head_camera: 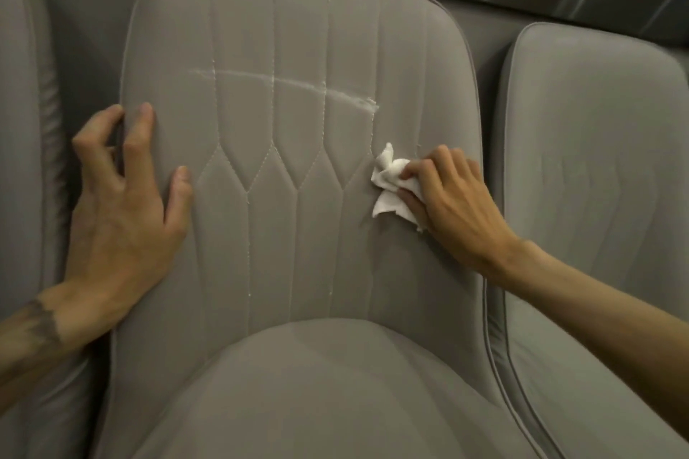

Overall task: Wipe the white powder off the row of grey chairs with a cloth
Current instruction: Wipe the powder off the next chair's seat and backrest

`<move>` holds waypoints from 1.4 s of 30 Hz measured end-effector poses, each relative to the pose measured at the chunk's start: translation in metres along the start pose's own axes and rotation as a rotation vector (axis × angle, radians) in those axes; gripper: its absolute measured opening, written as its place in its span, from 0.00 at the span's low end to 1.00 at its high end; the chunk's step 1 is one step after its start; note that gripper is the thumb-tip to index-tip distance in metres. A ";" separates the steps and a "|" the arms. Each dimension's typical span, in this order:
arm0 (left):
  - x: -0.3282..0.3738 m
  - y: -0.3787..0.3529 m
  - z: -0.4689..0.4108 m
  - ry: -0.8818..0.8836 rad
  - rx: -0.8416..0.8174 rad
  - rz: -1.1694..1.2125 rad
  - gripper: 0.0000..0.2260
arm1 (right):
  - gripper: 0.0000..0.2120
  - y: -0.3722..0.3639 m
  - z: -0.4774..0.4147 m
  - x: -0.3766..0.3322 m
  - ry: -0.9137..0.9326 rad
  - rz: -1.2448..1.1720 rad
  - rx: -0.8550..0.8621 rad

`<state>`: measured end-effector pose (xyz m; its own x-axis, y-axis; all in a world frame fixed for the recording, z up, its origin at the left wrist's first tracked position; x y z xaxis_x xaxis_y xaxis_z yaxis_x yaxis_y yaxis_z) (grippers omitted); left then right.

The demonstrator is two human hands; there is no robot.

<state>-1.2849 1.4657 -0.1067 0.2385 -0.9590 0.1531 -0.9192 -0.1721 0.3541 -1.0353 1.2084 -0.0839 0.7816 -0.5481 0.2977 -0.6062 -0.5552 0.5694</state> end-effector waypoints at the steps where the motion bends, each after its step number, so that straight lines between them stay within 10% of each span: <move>1: 0.001 0.000 0.000 -0.004 0.001 0.003 0.28 | 0.14 -0.005 0.009 -0.005 -0.016 0.002 0.003; 8: 0.001 0.001 -0.002 -0.024 -0.002 0.011 0.29 | 0.15 -0.032 0.065 -0.042 0.481 0.086 -0.216; 15: 0.000 -0.001 0.000 0.004 0.013 0.023 0.28 | 0.14 0.003 -0.049 0.002 -0.206 -0.030 0.174; 21: -0.003 -0.003 0.000 -0.009 0.007 0.008 0.28 | 0.11 -0.015 -0.016 -0.025 0.309 0.027 -0.083; 28: -0.005 -0.003 0.001 0.008 0.006 0.010 0.27 | 0.14 0.007 -0.114 -0.001 -0.318 -0.175 0.342; 34: -0.002 -0.002 0.000 0.017 0.008 0.011 0.29 | 0.13 -0.014 -0.083 -0.035 -0.090 -0.181 0.202; 42: -0.006 -0.006 0.001 -0.009 0.015 0.010 0.27 | 0.15 -0.005 -0.131 -0.033 -0.393 -0.326 0.476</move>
<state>-1.2815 1.4718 -0.1107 0.2264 -0.9628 0.1478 -0.9261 -0.1658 0.3389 -1.0385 1.3110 0.0035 0.8778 -0.4430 -0.1822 -0.4185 -0.8943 0.1583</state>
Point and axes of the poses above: each hand's wrist, its own z-axis away from the middle knuckle, its own y-axis out of the back of the hand, x = y × z, the point moved 3 cm from there along -z, towards the middle knuckle, and after that the axes turned 7 degrees about -y, right-handed, at the moved point
